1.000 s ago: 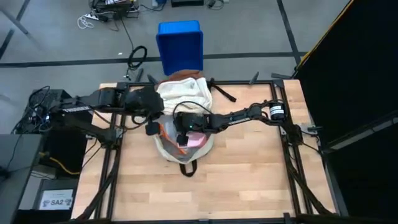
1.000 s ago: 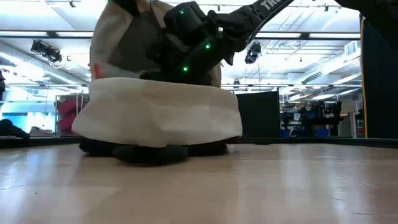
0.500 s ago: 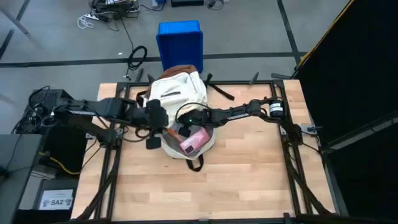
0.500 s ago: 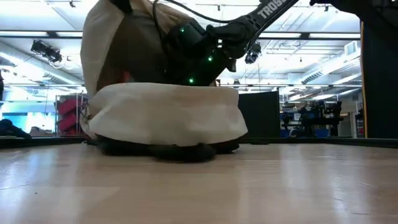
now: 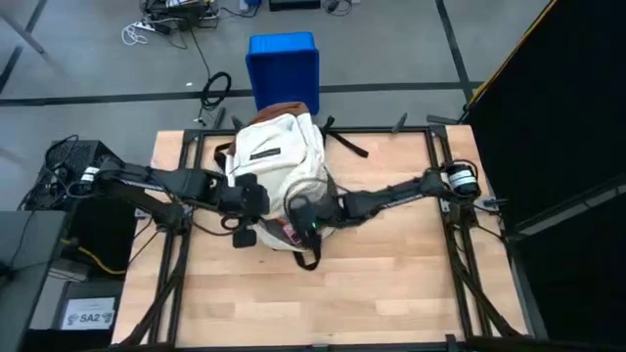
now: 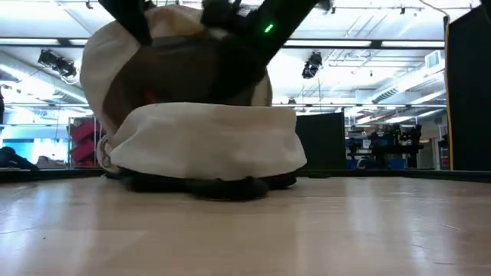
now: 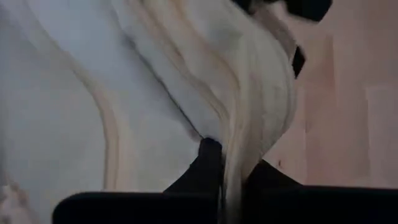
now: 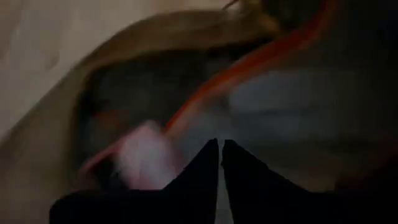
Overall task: Unpack backpack
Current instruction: Close the white backpack
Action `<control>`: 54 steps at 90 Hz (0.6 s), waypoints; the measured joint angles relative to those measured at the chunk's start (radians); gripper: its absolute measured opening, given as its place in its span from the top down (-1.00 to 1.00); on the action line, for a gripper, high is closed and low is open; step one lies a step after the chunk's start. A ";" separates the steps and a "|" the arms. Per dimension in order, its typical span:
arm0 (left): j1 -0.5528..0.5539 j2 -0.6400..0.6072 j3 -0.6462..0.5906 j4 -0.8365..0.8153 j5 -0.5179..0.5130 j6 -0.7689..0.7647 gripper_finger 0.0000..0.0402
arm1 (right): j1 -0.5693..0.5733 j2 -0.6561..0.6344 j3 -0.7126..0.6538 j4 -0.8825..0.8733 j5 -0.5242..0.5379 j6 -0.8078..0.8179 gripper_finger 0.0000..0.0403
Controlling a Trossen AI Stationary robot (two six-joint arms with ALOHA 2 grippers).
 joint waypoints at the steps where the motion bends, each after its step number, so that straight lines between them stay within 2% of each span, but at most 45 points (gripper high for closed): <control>1: -0.004 0.000 -0.004 0.010 0.001 0.000 1.00 | 0.009 -0.003 0.000 -0.011 0.006 0.003 1.00; 17: -0.074 0.009 -0.059 0.191 0.018 0.001 1.00 | 0.121 -0.063 0.000 -0.200 0.148 0.111 1.00; 30: -0.114 0.023 -0.106 0.301 0.052 0.002 1.00 | 0.162 -0.109 0.000 -0.376 0.268 0.265 1.00; 43: -0.131 0.022 -0.152 0.324 0.059 0.004 1.00 | 0.179 -0.150 0.000 -0.474 0.264 0.373 1.00; 50: -0.132 0.023 -0.176 0.297 0.068 0.004 1.00 | 0.205 -0.168 0.001 -0.475 0.226 0.392 1.00; 54: -0.134 0.023 -0.188 0.289 0.055 0.004 1.00 | 0.220 -0.177 0.002 -0.471 0.149 0.390 1.00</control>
